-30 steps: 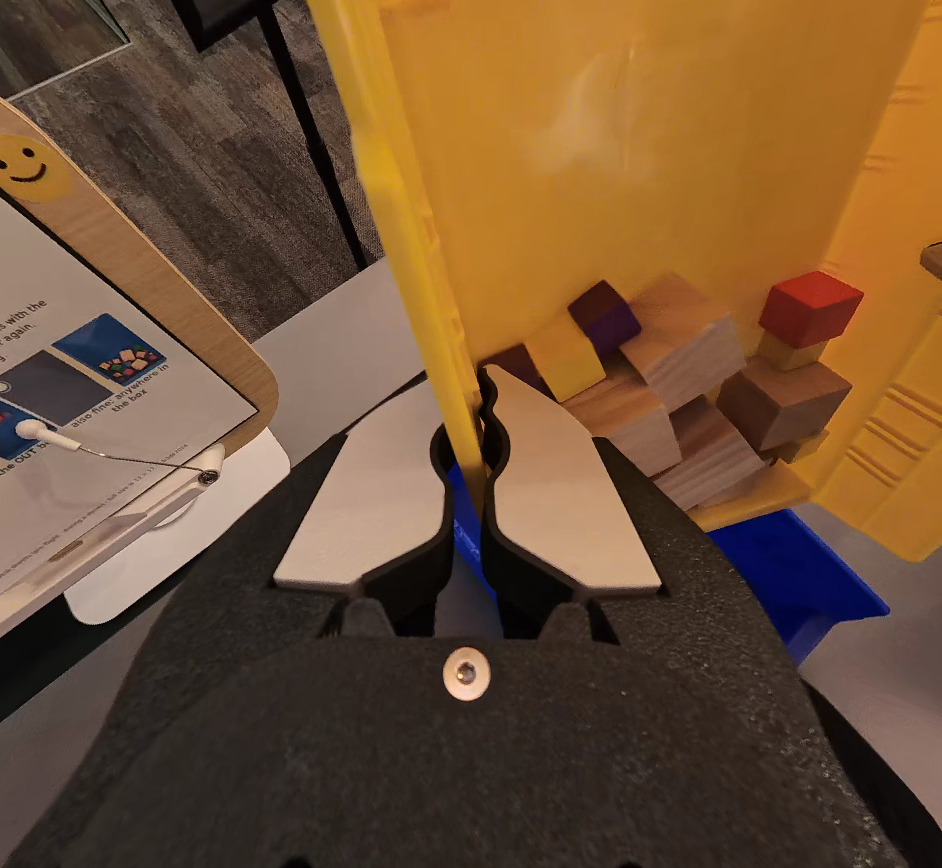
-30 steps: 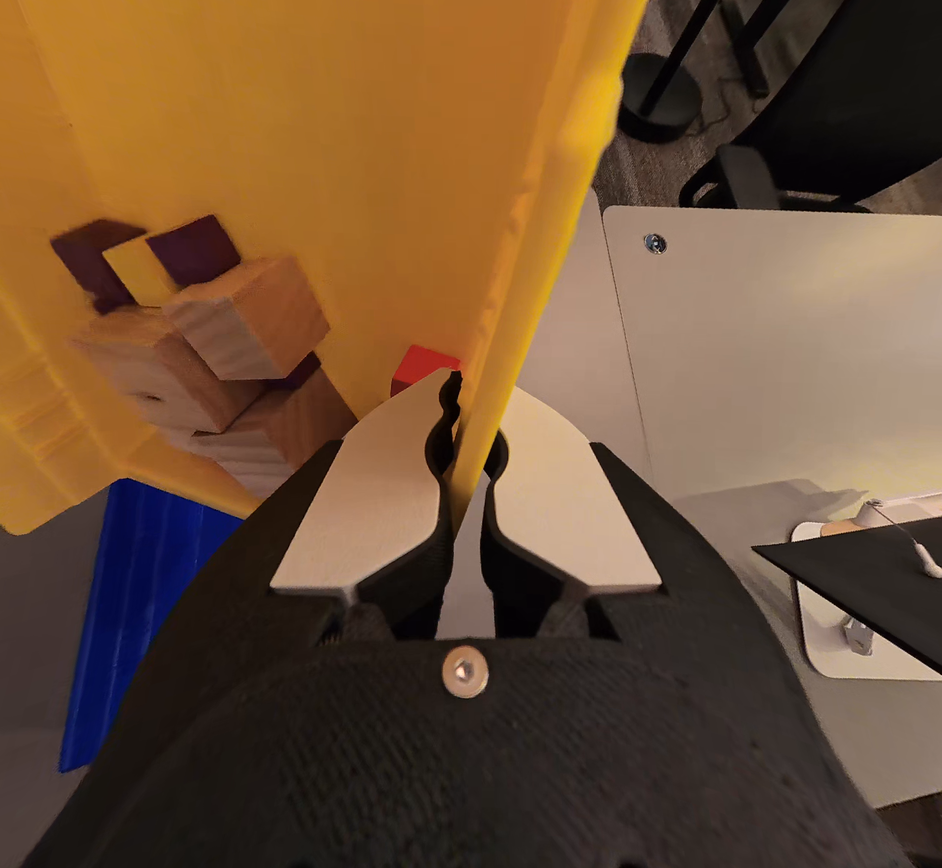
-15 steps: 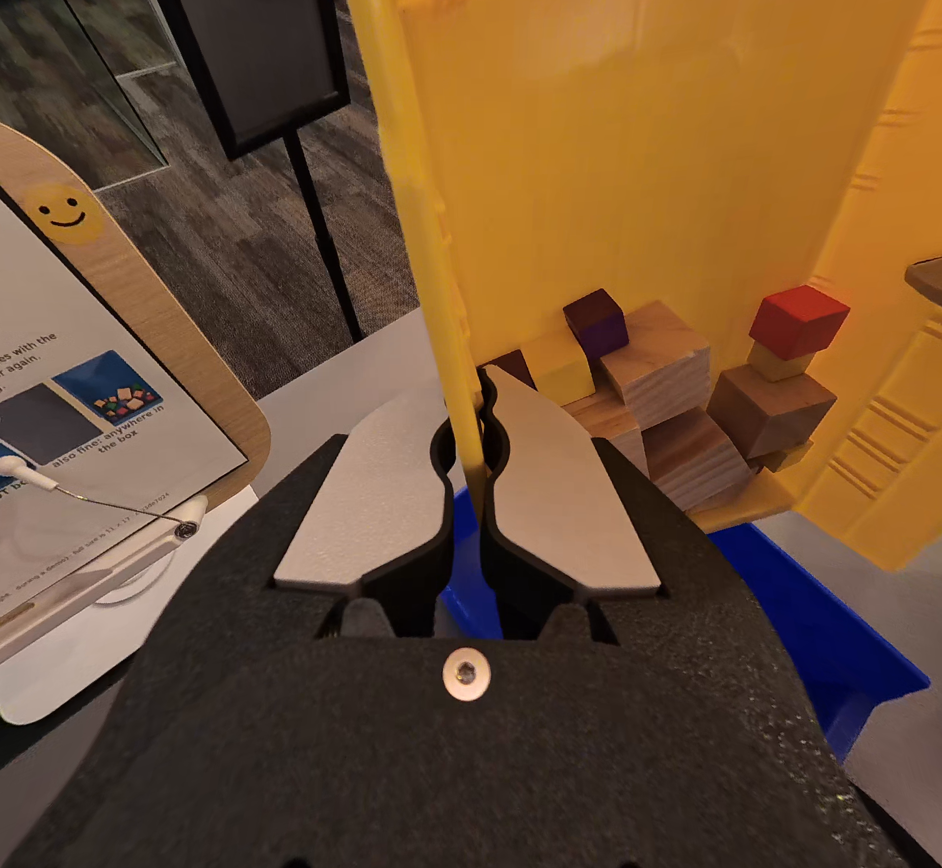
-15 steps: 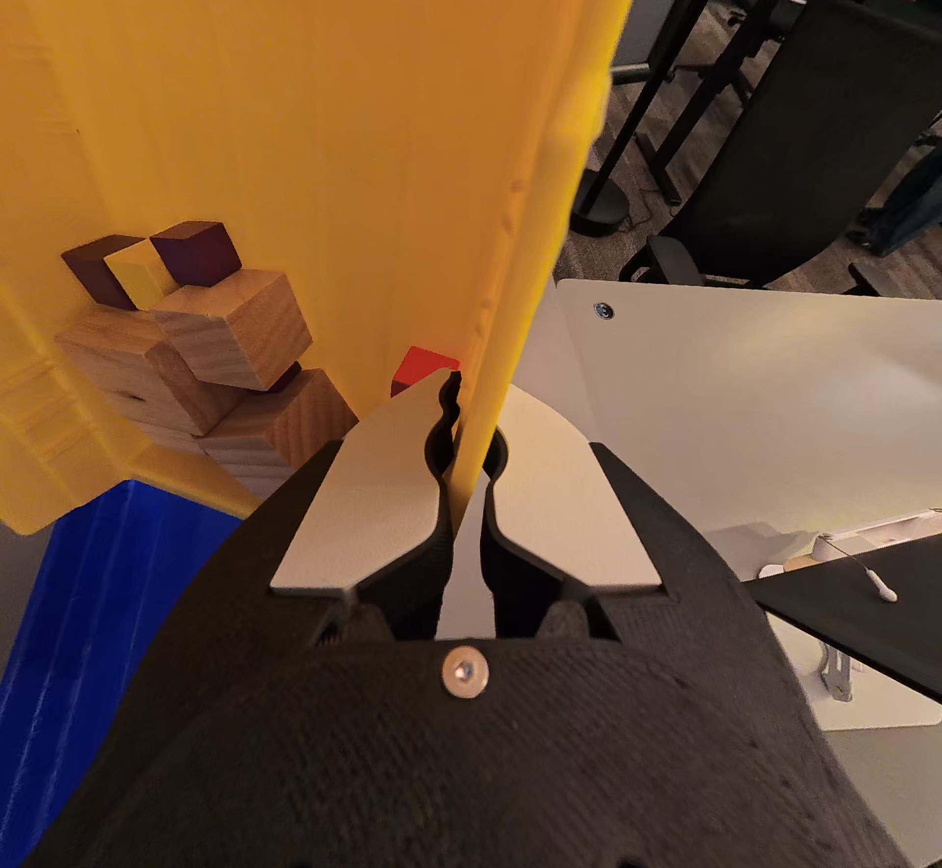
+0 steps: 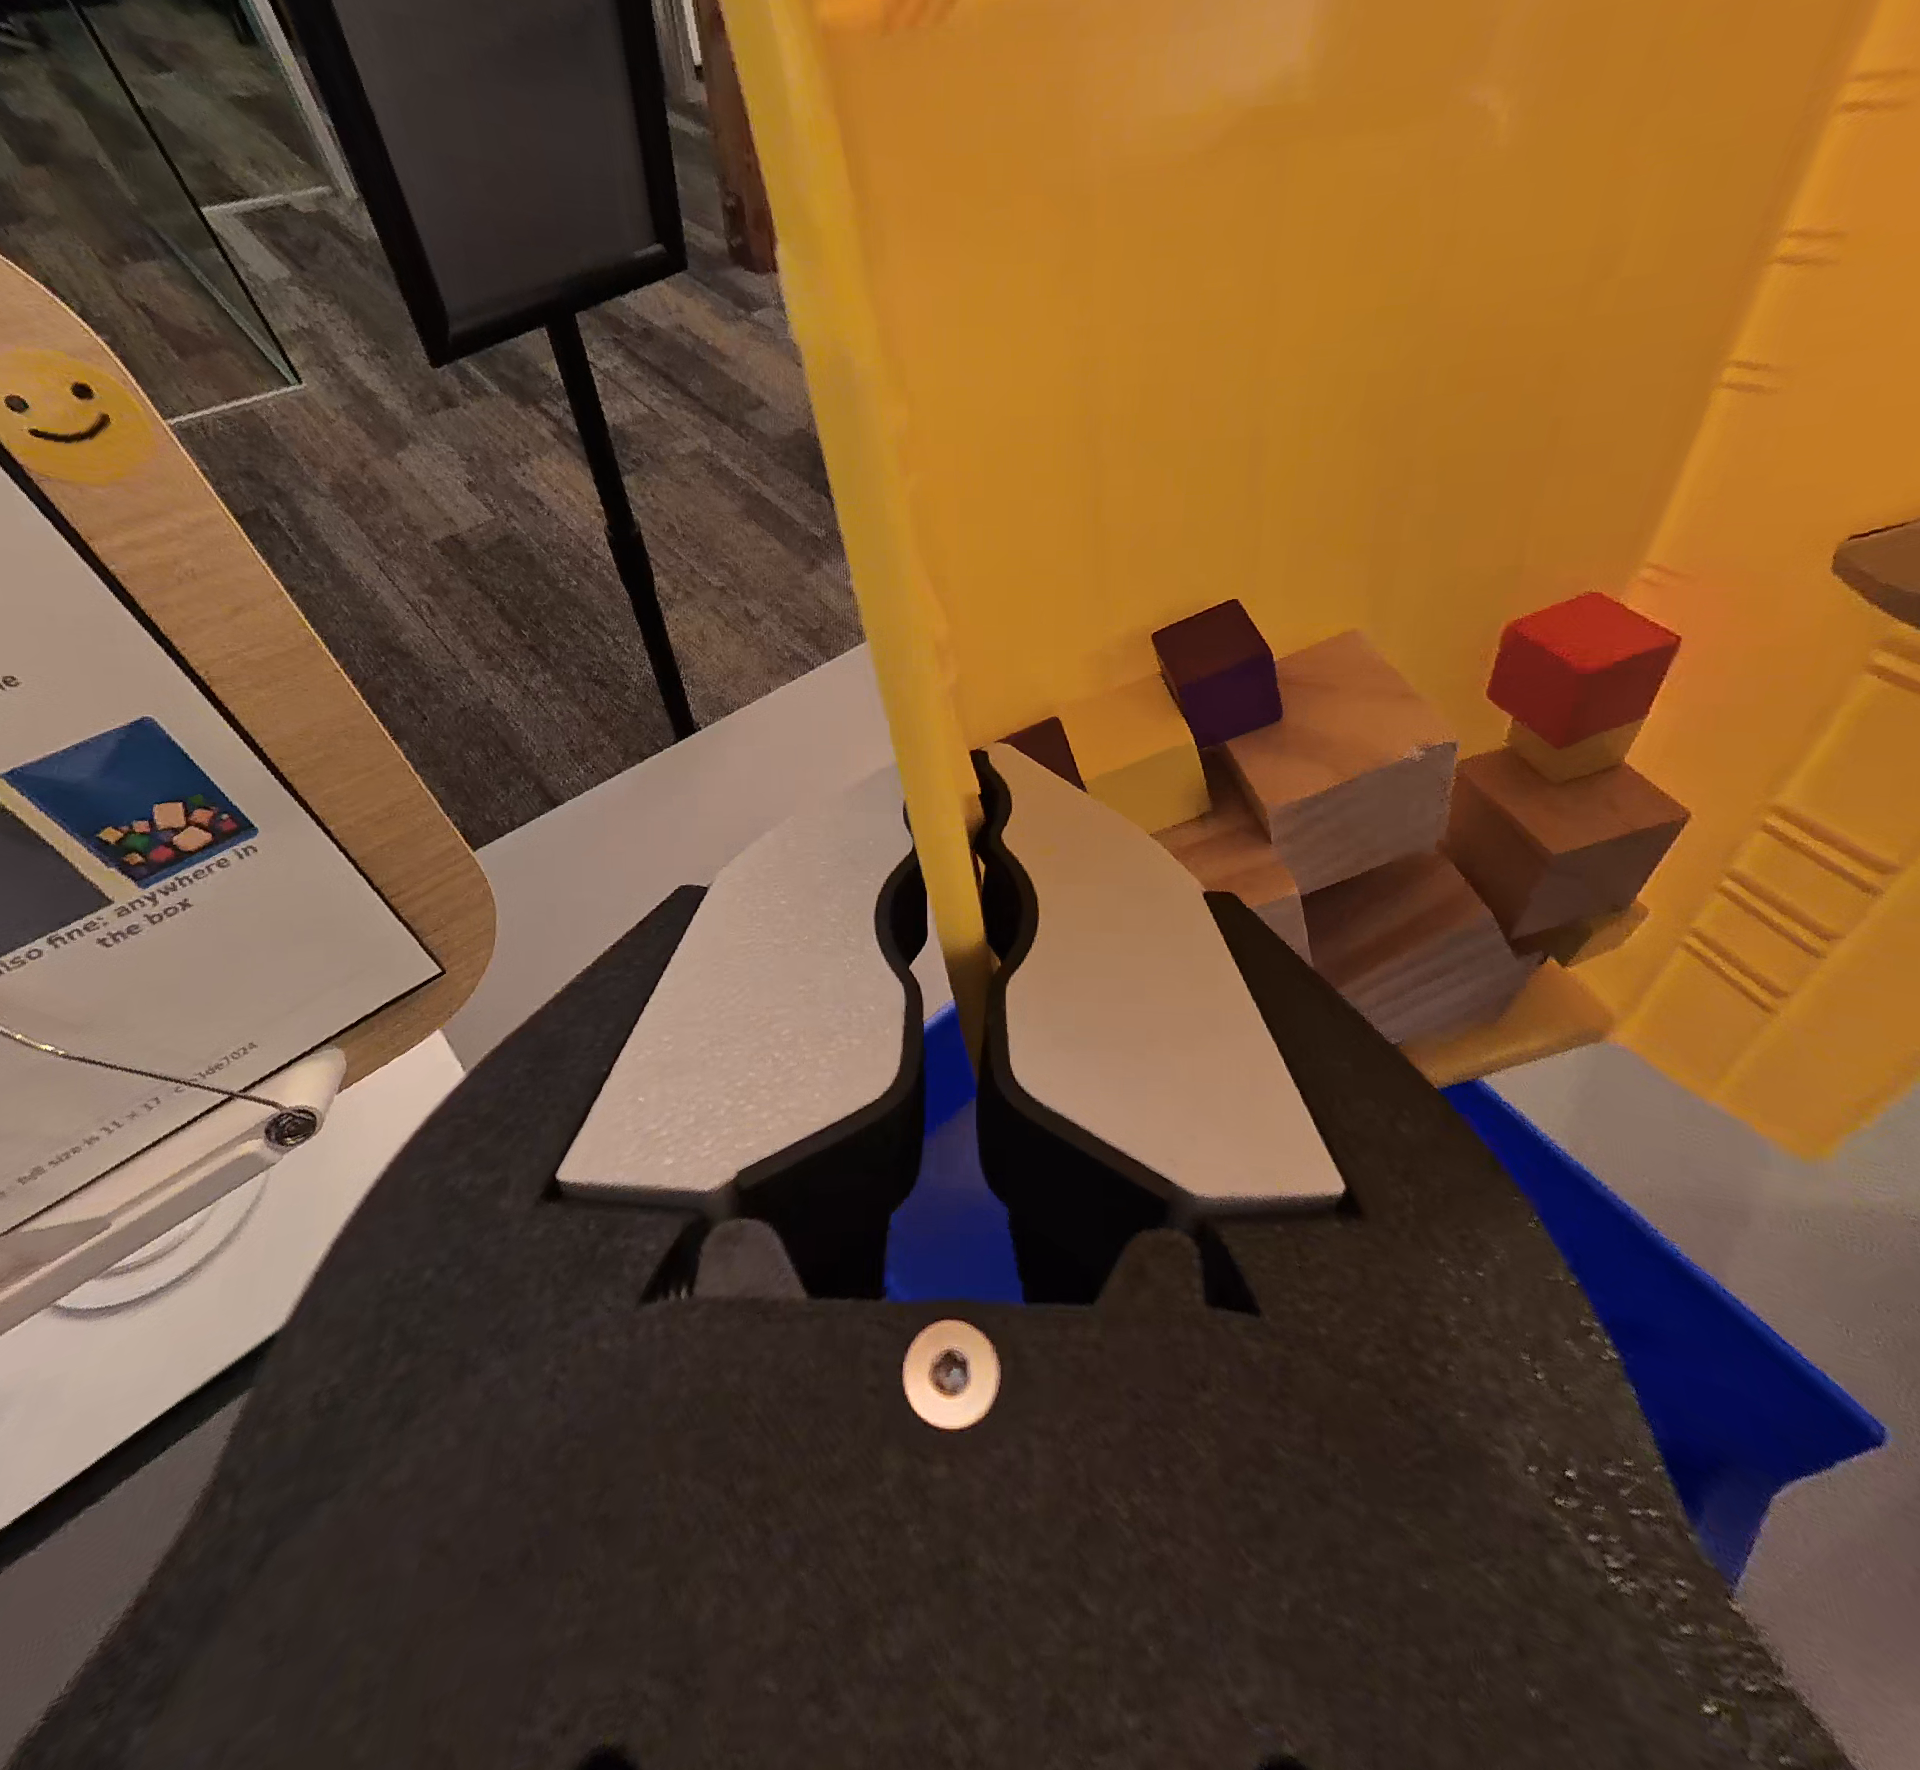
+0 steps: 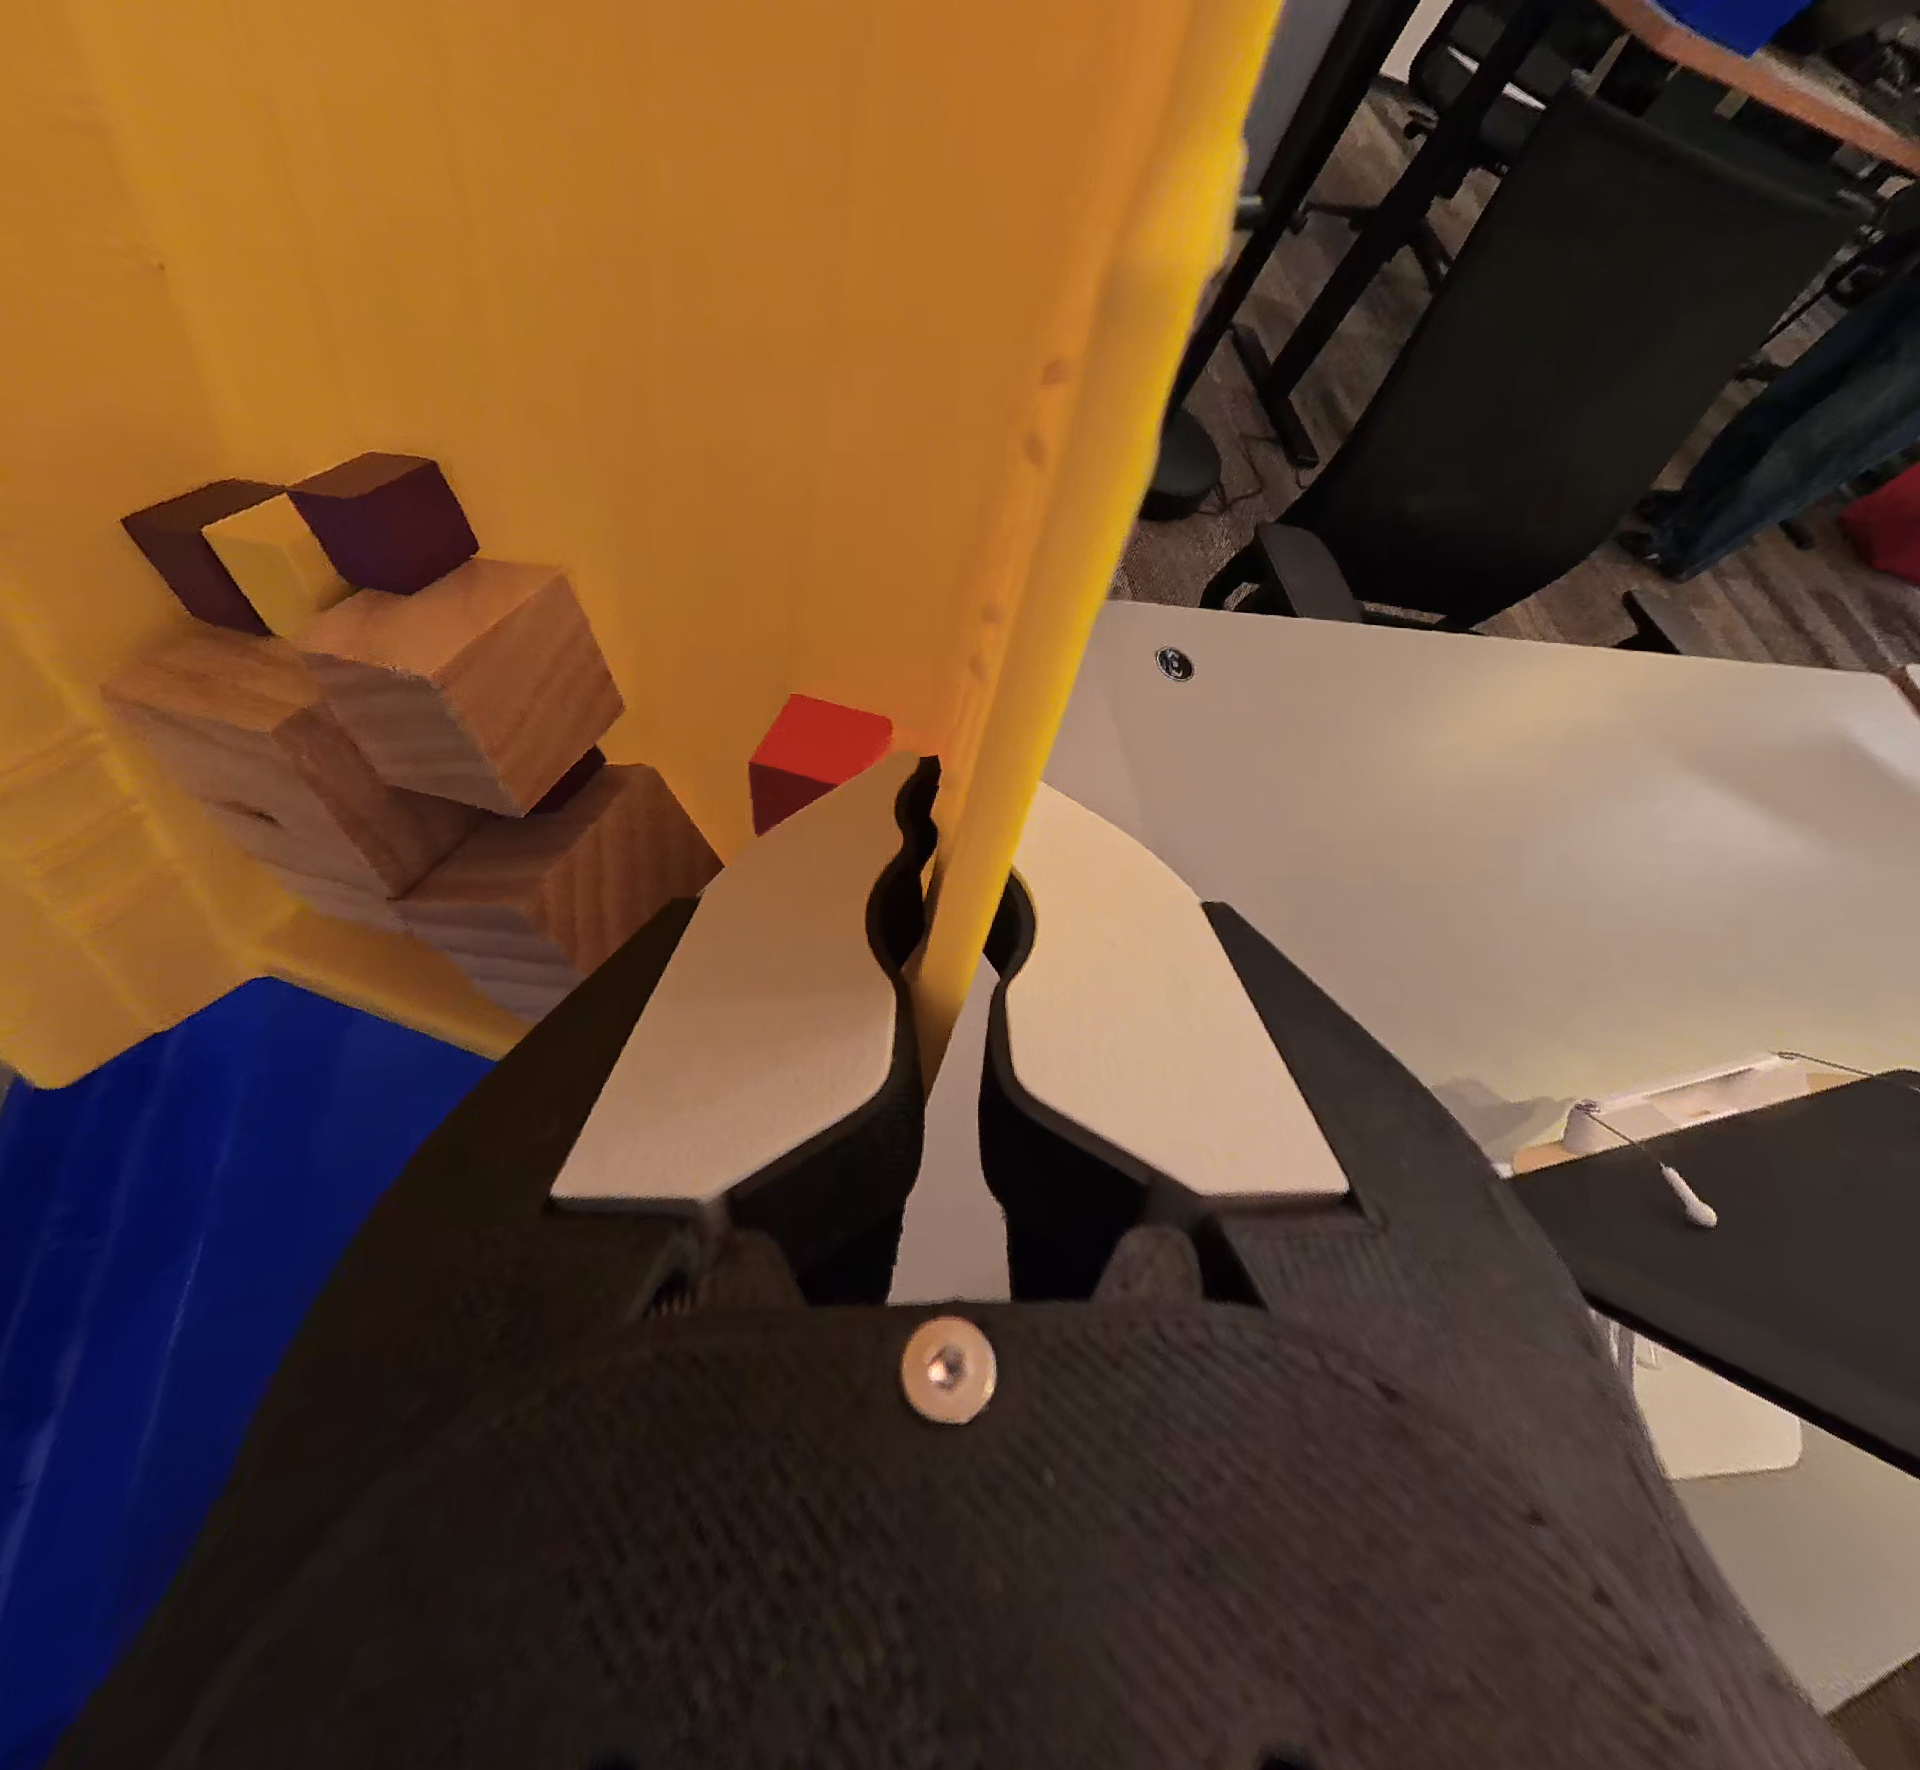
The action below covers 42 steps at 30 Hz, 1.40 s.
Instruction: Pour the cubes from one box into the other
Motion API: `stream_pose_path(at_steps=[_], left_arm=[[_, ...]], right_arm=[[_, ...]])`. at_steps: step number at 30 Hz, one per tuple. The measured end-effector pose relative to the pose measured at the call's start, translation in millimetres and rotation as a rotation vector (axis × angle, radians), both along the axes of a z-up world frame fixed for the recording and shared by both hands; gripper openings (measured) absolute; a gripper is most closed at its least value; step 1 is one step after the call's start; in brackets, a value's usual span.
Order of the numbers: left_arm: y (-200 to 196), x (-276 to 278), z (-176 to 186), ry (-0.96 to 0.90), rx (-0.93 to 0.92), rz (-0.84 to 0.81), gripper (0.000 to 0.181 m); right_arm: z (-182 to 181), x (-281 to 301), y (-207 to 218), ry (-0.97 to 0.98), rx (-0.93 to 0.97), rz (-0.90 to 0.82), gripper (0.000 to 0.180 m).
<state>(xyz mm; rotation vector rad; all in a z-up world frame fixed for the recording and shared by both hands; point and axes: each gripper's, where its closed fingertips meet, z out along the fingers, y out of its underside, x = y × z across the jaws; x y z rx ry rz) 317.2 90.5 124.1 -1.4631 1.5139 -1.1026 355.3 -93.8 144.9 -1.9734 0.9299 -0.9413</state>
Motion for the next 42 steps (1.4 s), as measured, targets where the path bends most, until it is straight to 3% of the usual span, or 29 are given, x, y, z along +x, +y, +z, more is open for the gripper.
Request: stream_pose_path(at_steps=[3, 16, 19, 33, 37, 42], left_arm=[[0, 0, -6, 0.048, 0.013, 0.011, 0.004], [3, 1, -3, -0.018, -0.029, -0.001, 0.005], [3, 1, -11, 0.016, -0.025, 0.006, 0.004], [9, -1, 4, -0.104, -0.113, -0.008, 0.005], [7, 0, -16, -0.035, -0.125, 0.01, 0.004], [6, -1, -6, -0.113, -0.146, -0.014, 0.005]], right_arm=[[-8, 0, 1, 0.059, -0.027, -0.017, 0.005], [2, 0, 3, -0.005, -0.033, 0.001, 0.005], [-8, -1, 4, 0.066, -0.047, -0.013, 0.005], [16, -6, 9, -0.083, -0.054, -0.001, 0.005], [-2, -4, 9, -0.018, -0.106, -0.022, 0.005], [22, -8, 9, -0.133, -0.144, -0.01, 0.005]])
